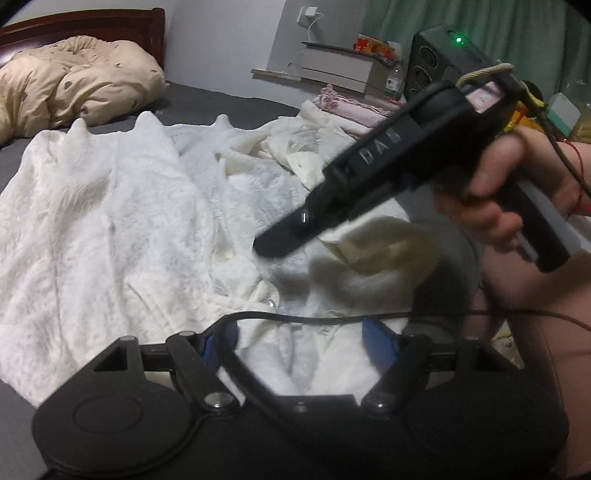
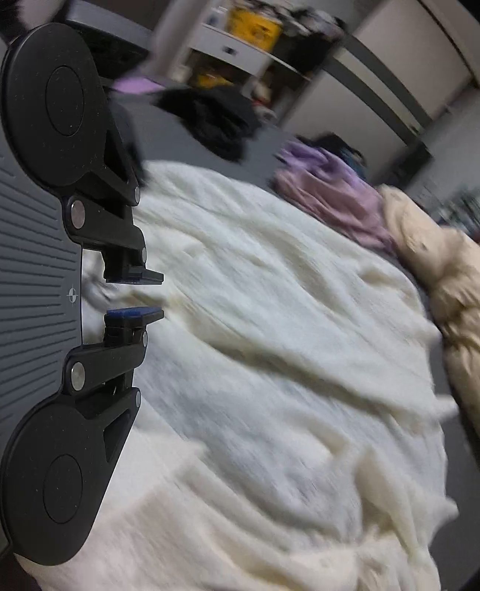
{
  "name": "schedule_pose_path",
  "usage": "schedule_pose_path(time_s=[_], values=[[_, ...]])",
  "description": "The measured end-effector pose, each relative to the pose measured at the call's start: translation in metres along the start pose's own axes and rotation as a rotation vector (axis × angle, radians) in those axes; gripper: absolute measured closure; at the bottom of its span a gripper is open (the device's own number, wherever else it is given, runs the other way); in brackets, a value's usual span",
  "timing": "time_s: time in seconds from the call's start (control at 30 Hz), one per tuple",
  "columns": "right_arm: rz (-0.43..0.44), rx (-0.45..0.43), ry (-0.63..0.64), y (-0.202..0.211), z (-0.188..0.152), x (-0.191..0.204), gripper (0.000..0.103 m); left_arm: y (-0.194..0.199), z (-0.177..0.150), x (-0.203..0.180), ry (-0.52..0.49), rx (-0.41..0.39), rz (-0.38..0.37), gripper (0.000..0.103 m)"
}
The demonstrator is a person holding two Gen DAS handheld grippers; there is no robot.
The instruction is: Fold clothes
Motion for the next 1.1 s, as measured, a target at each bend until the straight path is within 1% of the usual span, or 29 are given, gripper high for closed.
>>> schedule_pose_path(time_s=[0.03, 0.07, 0.17, 0.23, 0.3, 0.4, 0.47, 0.53, 0.6, 0.67, 0.77, 0.87, 0.97, 1.03, 1.1], values=[[-0.007, -0.017, -0.014, 0.0, 0.007, -0.007, 0.084, 0.001, 0.001, 0.003, 0.018, 0.0, -0.002, 0.029], [-0.028, -0.038, -0.008, -0.001, 0.018, -0.014, 0.083, 0.002, 0.002, 0.005, 0.037, 0.0, -0.004, 0.029], [-0.115, -0.085, 0.075, -0.01, 0.055, -0.027, 0.083, 0.008, 0.004, 0.011, 0.086, -0.014, -0.017, 0.029], [-0.147, -0.103, 0.096, -0.019, 0.081, -0.038, 0.083, 0.013, 0.009, 0.015, 0.123, -0.04, -0.031, 0.029], [-0.157, -0.115, 0.081, -0.03, 0.108, -0.054, 0.084, 0.018, 0.015, 0.017, 0.151, -0.075, -0.053, 0.029], [-0.172, -0.12, 0.04, -0.044, 0.139, -0.078, 0.084, 0.022, 0.024, 0.016, 0.165, -0.121, -0.08, 0.029], [-0.153, -0.089, -0.011, -0.052, 0.148, -0.09, 0.084, 0.018, 0.029, 0.015, 0.165, -0.129, -0.085, 0.029], [-0.115, -0.046, -0.046, -0.065, 0.15, -0.095, 0.084, 0.01, 0.028, 0.016, 0.157, -0.098, -0.071, 0.029], [-0.137, -0.022, -0.036, -0.076, 0.152, -0.097, 0.084, 0.001, 0.024, 0.019, 0.144, -0.065, -0.034, 0.029], [-0.126, -0.032, -0.029, -0.084, 0.158, -0.093, 0.083, -0.003, 0.021, 0.024, 0.141, -0.05, -0.013, 0.029], [-0.092, -0.08, 0.005, -0.091, 0.172, -0.077, 0.083, 0.001, 0.02, 0.032, 0.169, -0.058, -0.015, 0.029], [-0.124, -0.075, 0.075, -0.098, 0.181, -0.064, 0.083, 0.008, 0.021, 0.038, 0.196, -0.066, -0.009, 0.029], [-0.189, -0.013, 0.129, -0.104, 0.185, -0.061, 0.083, 0.011, 0.023, 0.041, 0.212, -0.074, -0.003, 0.029], [-0.216, 0.023, 0.202, -0.103, 0.186, -0.056, 0.083, 0.013, 0.024, 0.041, 0.214, -0.079, -0.003, 0.029], [-0.258, 0.017, 0.253, -0.096, 0.189, -0.054, 0.083, 0.015, 0.025, 0.039, 0.213, -0.086, -0.008, 0.029]])
Point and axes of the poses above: each gripper's, at about its wrist camera, not at the fingertips, and y roughly against the way its jaws point, x to its left, z to its top, the point moved 9 cm from there along -y, roughly the way its jaws point, and after that the axes turned 9 degrees about y, right-handed, at the moved point
